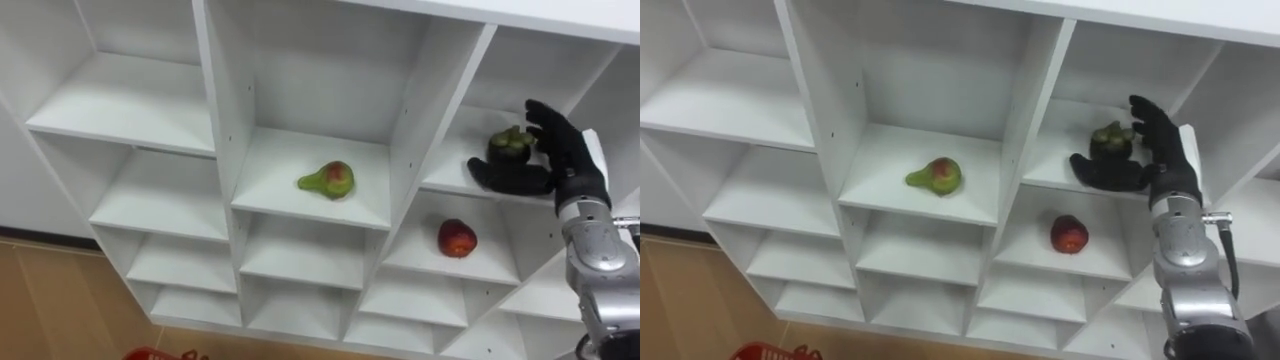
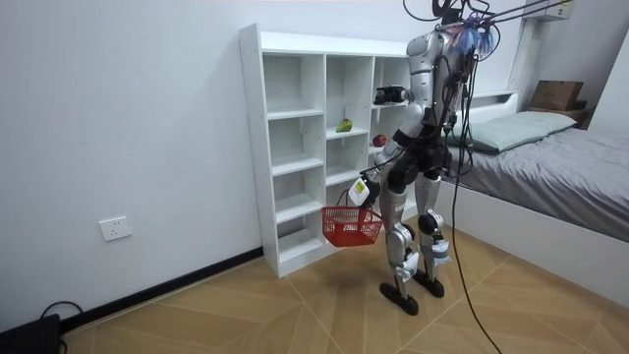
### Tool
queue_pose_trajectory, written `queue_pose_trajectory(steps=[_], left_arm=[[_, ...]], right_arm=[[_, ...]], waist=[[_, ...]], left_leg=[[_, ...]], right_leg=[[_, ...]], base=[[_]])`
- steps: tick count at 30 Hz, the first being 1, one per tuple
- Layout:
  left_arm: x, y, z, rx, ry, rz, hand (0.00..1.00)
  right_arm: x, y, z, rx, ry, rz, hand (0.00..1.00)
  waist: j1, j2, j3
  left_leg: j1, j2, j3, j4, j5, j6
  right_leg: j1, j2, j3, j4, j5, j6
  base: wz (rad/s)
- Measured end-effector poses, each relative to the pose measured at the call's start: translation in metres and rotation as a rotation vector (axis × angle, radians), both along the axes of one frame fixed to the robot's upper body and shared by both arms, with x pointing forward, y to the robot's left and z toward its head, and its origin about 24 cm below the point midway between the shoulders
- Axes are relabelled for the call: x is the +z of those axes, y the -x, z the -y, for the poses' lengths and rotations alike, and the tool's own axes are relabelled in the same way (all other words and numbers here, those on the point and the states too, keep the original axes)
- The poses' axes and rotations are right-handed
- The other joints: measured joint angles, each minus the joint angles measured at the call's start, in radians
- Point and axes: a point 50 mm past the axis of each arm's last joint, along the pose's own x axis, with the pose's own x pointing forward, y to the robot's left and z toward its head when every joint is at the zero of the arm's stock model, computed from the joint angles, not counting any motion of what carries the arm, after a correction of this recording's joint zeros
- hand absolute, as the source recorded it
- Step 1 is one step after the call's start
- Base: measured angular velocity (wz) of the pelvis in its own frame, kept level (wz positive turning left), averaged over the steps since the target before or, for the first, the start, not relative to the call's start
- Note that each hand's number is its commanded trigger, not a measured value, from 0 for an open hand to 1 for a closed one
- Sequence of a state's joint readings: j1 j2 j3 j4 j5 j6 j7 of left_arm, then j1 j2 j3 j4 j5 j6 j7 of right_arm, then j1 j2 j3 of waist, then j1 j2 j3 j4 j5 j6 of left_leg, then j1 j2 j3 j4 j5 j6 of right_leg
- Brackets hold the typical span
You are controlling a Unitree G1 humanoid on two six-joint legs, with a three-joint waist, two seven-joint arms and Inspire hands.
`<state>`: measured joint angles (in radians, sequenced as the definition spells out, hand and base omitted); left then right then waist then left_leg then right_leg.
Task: Collect fruits from the closet
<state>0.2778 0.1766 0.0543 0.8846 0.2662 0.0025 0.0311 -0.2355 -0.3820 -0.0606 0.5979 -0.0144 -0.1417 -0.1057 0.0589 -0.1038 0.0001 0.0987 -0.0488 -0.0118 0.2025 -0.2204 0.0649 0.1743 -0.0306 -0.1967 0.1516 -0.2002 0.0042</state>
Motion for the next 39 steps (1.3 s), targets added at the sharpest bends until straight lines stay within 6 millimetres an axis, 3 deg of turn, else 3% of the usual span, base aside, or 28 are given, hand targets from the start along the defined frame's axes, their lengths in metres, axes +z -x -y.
queue_pose_trajectory(steps=[27, 35, 39], left_arm=[[0.000, -0.004, 0.000, -0.018, -0.005, -0.011, 1.00], [0.003, -0.016, 0.001, -0.034, -0.010, 0.023, 1.00], [0.004, -0.025, 0.003, -0.040, -0.002, 0.052, 1.00]], right_arm=[[0.001, -0.004, 0.001, 0.006, 0.022, -0.018, 1.00], [0.009, -0.007, -0.004, 0.002, -0.066, 0.035, 1.00], [0.016, 0.001, -0.013, 0.036, -0.106, 0.090, 1.00]], waist=[[0.004, -0.003, 0.0031], [0.000, 0.018, 0.0078], [-0.002, 0.034, 0.0009]], left_leg=[[0.000, 0.001, -0.002, -0.003, 0.000, 0.000], [-0.001, 0.002, 0.006, -0.005, 0.000, 0.000], [-0.009, 0.002, 0.011, -0.006, 0.000, 0.000]], right_leg=[[-0.001, 0.002, 0.004, 0.000, 0.000, 0.000], [-0.004, 0.002, 0.007, 0.000, 0.000, 0.000], [-0.016, 0.001, 0.008, 0.001, 0.000, 0.000]], base=[[0.00], [-0.02], [-0.03]])
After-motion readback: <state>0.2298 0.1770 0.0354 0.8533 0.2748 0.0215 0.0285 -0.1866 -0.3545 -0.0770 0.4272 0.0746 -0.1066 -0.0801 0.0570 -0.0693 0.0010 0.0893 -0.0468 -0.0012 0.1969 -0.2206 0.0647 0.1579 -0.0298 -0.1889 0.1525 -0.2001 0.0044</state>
